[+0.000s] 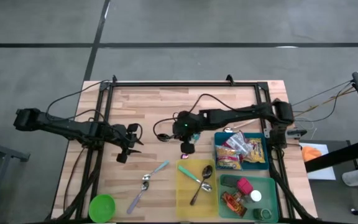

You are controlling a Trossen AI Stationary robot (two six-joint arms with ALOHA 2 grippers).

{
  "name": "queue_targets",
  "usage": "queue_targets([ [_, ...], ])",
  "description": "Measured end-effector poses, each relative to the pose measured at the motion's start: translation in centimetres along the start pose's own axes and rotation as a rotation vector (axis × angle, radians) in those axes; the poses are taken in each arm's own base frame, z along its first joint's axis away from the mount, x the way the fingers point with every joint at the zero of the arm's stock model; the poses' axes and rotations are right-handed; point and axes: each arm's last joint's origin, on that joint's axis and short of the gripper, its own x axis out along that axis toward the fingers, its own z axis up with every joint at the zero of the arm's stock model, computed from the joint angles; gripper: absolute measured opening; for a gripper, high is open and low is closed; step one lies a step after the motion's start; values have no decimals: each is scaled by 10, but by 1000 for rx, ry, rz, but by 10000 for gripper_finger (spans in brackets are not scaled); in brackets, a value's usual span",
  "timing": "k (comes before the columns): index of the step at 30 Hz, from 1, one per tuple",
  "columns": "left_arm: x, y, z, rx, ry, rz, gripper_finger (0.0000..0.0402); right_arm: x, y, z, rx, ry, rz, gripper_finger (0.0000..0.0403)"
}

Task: Pick & Place Food Item
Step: Put the blue spoon into the yellow bin

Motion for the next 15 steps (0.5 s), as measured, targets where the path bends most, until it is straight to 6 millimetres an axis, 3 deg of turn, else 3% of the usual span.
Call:
queue_targets([
  [7,0,0,0,0,0,0,174,-46,32,15,329,-104,9,21],
  [15,0,0,0,0,0,0,174,-57,88,5,511,-41,28,21],
])
